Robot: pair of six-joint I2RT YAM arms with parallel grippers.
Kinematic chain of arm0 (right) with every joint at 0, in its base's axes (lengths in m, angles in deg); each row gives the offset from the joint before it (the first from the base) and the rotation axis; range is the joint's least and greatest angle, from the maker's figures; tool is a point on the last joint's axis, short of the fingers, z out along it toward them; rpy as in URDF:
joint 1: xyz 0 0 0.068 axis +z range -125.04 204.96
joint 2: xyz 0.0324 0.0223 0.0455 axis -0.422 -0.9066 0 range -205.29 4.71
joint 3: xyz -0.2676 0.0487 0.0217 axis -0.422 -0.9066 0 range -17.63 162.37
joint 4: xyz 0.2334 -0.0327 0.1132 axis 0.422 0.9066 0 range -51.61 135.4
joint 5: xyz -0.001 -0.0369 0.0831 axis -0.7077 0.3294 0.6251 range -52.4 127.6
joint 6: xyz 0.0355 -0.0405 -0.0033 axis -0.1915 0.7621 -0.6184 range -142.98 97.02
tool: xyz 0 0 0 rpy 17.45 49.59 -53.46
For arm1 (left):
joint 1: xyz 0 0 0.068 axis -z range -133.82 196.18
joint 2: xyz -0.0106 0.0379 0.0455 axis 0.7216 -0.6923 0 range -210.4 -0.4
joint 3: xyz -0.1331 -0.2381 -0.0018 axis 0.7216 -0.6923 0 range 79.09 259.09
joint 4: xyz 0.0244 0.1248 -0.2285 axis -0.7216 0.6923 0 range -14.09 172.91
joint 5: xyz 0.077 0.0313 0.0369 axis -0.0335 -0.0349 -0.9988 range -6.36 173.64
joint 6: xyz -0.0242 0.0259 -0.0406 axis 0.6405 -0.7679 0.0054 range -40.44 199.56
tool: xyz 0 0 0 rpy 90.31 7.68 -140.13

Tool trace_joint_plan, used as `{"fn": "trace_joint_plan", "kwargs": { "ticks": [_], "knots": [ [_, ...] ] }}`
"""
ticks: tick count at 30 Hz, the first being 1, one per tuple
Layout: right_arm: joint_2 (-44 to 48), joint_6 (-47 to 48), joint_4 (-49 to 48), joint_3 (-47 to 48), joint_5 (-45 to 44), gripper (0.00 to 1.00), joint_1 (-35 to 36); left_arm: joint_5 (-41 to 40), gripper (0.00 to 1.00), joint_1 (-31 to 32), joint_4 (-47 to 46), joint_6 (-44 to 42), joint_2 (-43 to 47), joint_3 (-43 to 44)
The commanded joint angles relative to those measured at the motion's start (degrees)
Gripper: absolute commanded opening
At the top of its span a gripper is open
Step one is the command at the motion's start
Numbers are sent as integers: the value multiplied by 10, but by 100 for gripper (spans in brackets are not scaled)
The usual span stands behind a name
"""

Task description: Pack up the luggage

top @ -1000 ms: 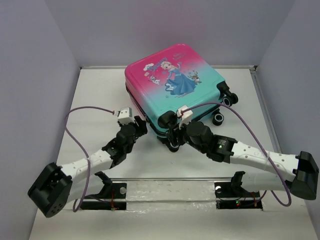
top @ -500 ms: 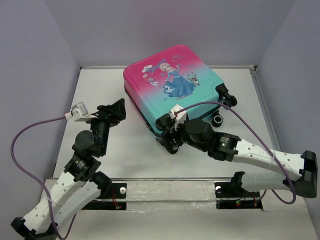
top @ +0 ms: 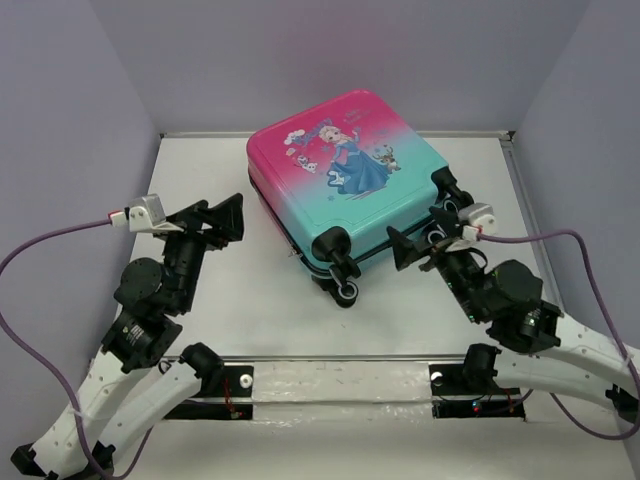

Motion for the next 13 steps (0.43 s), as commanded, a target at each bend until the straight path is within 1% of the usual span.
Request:
{"fn": "trace_joint_plan", "kwargs": {
  "ticks": [1, 3, 7, 13],
  "knots": [
    [87, 53, -138, -48, -115, 100, 1, -33, 99, 1, 1, -71, 8, 34],
    [118, 61, -174, -75, -132, 100, 1, -39, 99, 1, 1, -82, 11, 44],
    [173, 67, -204, -98, -143, 100, 1, -39, 99, 1, -20, -105, 21, 54],
    [154, 89, -208, -79, -154, 100, 1, -41, 99, 1, -31, -115, 10, 36]
  ]
}}
